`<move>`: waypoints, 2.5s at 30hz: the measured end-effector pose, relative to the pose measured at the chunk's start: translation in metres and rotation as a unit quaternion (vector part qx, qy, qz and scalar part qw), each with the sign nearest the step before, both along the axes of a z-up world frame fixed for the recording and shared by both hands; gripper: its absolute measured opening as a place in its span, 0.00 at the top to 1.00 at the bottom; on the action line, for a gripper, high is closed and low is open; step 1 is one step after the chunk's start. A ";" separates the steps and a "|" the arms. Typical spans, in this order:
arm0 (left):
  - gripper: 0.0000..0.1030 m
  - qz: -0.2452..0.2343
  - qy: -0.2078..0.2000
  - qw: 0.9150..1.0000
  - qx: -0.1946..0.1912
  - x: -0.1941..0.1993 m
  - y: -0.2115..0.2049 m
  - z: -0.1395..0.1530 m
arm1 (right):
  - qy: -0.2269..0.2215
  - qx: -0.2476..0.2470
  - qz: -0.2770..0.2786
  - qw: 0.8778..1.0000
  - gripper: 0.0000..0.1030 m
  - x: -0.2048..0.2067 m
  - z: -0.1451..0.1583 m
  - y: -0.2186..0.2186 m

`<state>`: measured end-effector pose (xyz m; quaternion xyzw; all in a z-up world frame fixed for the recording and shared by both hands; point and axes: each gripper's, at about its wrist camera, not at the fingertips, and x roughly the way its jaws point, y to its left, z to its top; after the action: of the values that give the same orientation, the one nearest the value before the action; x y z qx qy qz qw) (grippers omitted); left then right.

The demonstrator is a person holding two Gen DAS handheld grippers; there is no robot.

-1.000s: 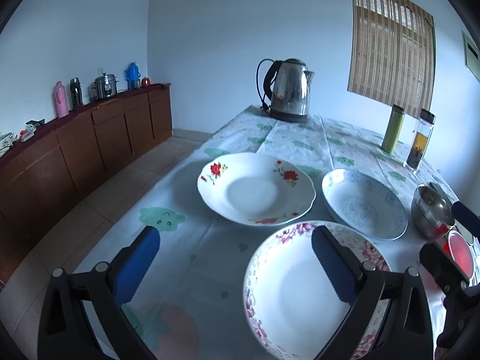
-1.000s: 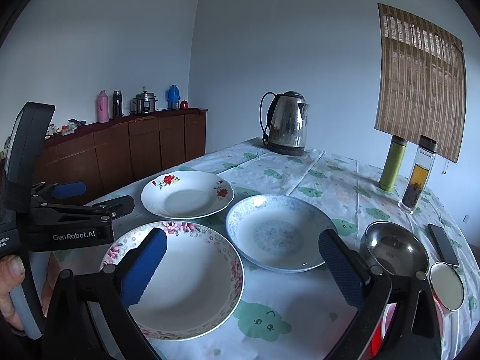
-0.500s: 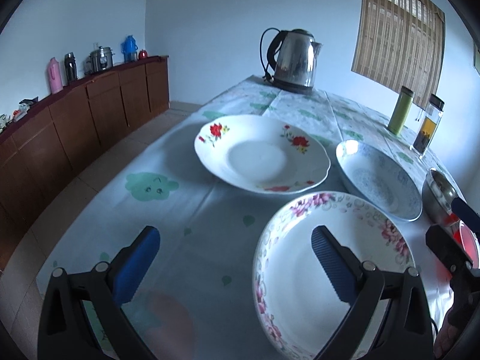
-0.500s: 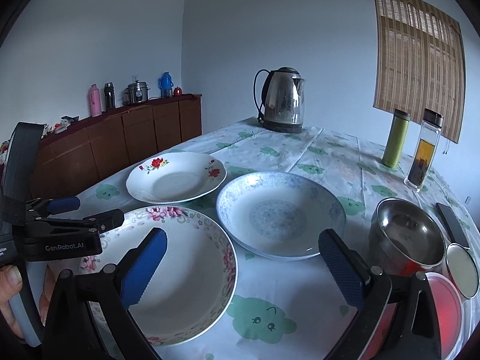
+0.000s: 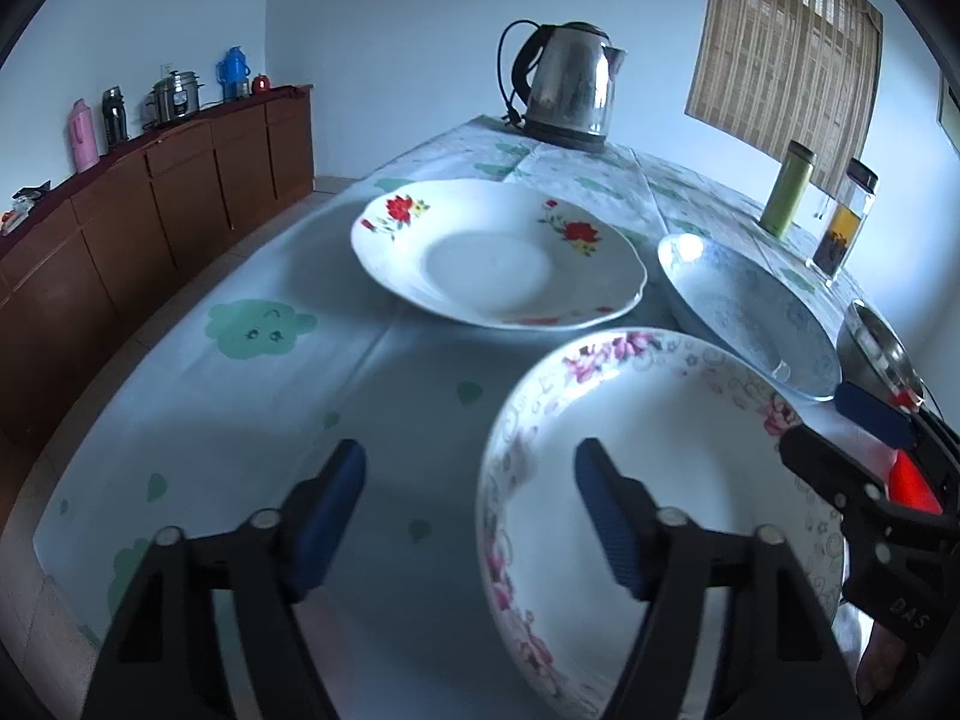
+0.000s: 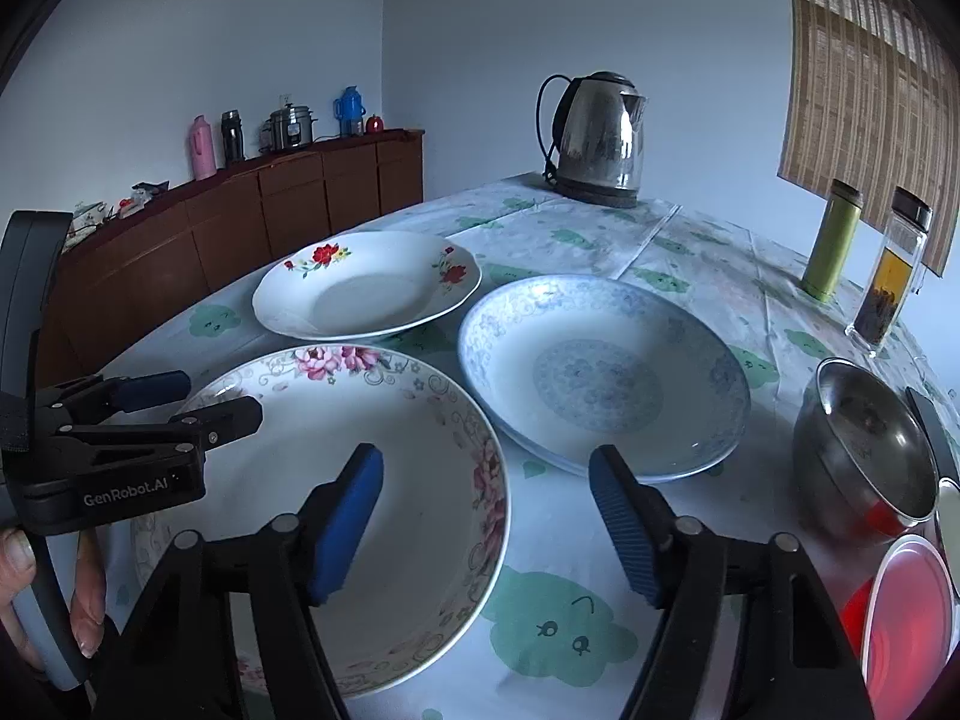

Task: Organize plates and bowls
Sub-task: 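Close the left gripper on the pink-rimmed bowl's rim while the right gripper grips it too, then lift the pink-rimmed bowl with both grippers over the blue-patterned plate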

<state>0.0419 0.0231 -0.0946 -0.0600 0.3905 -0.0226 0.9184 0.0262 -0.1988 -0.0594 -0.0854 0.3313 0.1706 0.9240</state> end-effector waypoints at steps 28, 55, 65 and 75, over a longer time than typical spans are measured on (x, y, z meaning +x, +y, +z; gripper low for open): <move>0.69 -0.026 -0.005 1.000 0.006 0.000 -0.012 -0.003 | 0.076 -0.003 0.021 0.997 0.77 0.019 -0.018 0.004; 0.70 -0.020 -0.070 0.997 0.019 0.004 -0.023 0.028 | 0.029 0.031 0.011 0.999 0.79 0.011 0.004 -0.010; 0.70 -0.031 -0.090 0.995 0.024 0.017 -0.038 0.046 | 0.021 0.041 -0.004 0.999 0.79 0.023 0.020 -0.024; 0.70 -0.037 -0.108 0.993 0.027 0.034 -0.050 0.063 | 0.006 0.044 -0.011 0.999 0.79 0.035 0.036 -0.036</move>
<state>0.0758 -0.0271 -0.0315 -0.0180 0.2913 -0.0528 0.9550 0.0616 -0.2346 -0.0239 -0.0399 0.3299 0.1756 0.9267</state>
